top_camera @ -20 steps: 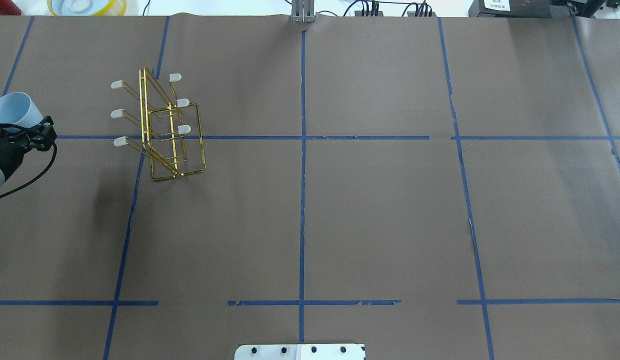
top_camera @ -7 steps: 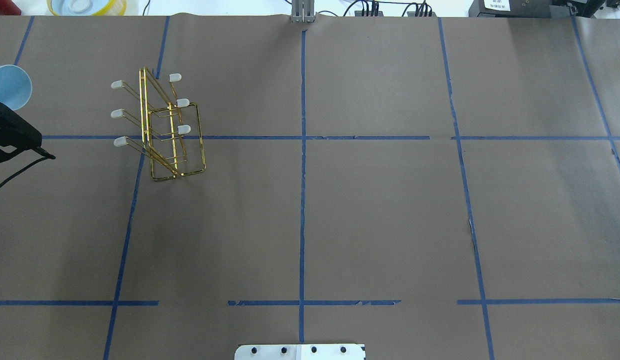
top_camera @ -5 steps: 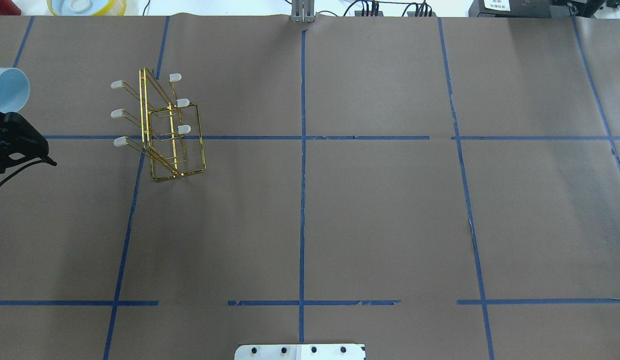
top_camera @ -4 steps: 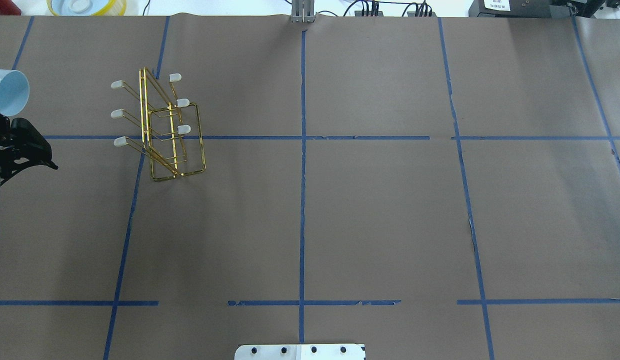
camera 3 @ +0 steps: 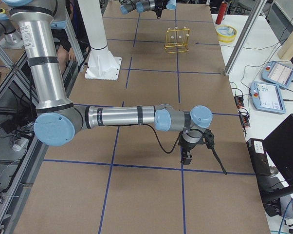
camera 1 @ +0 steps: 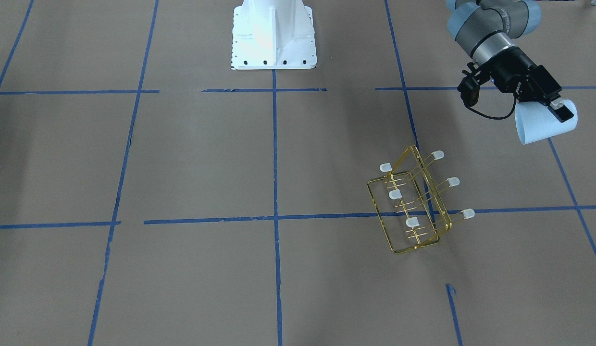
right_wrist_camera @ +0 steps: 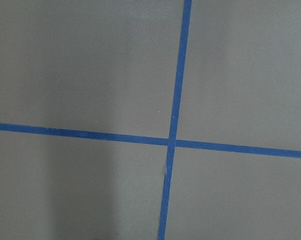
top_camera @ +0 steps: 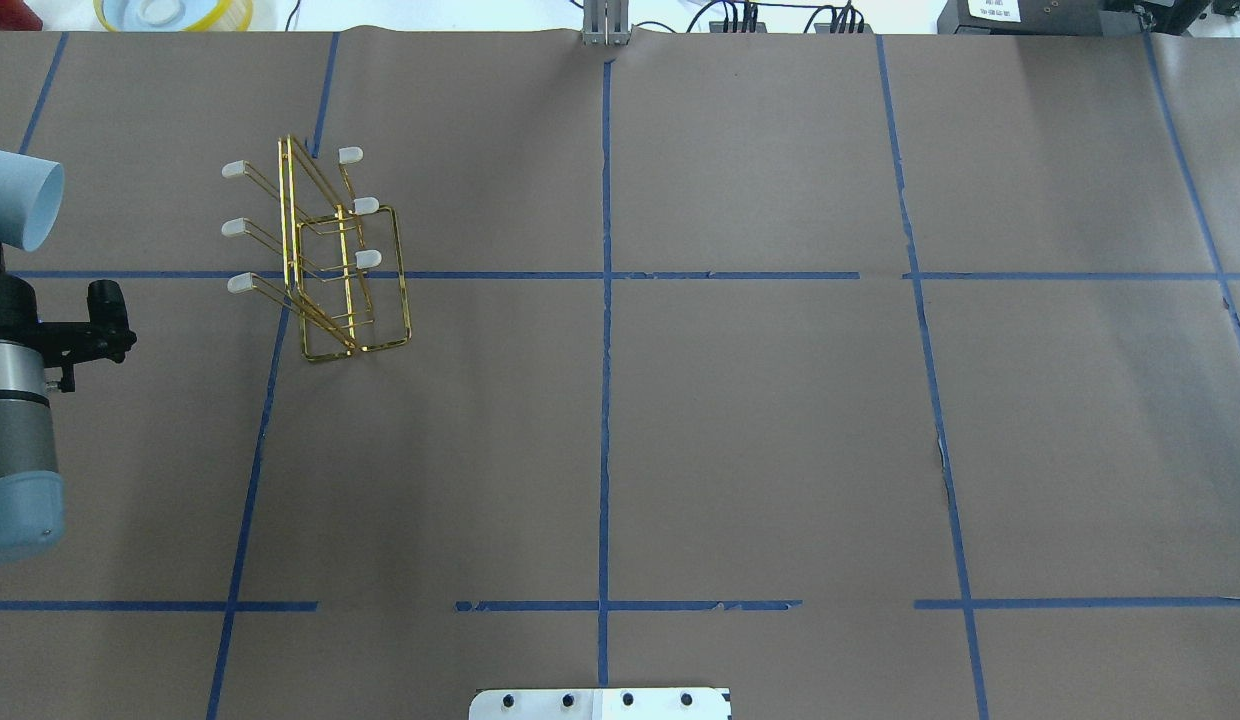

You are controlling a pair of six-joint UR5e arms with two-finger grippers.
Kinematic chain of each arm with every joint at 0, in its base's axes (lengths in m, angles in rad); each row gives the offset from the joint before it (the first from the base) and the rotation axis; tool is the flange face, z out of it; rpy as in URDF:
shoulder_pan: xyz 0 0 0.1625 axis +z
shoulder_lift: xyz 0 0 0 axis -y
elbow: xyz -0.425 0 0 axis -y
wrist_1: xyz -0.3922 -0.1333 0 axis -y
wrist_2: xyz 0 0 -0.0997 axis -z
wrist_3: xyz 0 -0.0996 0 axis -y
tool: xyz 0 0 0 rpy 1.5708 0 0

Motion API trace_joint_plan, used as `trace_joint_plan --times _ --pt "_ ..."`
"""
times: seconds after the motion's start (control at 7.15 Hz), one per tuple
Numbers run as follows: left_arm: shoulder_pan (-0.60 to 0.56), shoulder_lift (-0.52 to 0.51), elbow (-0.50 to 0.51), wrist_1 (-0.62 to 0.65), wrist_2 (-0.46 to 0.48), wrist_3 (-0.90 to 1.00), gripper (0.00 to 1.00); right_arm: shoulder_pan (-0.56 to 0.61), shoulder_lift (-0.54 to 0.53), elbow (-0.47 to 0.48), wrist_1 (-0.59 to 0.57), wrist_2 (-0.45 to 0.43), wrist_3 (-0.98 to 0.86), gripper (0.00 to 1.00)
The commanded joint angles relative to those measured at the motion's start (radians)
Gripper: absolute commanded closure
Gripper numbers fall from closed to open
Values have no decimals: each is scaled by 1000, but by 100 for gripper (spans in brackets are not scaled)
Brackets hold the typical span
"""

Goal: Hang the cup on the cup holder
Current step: 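Lift the cup with the left gripper and tilt it sideways, then carry the tilted cup with the left gripper onto a rack peg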

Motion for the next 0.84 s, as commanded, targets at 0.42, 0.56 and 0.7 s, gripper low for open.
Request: trace_joint_plan --times 0.42,0.56,0.7 --pt "141 -19 51 51 97 160 74 0 0 0 0 0 -1 0" --pt "147 -48 86 52 106 162 74 0 0 0 0 0 1 0" --pt "147 -65 109 51 108 162 74 0 0 0 0 0 -1 0"
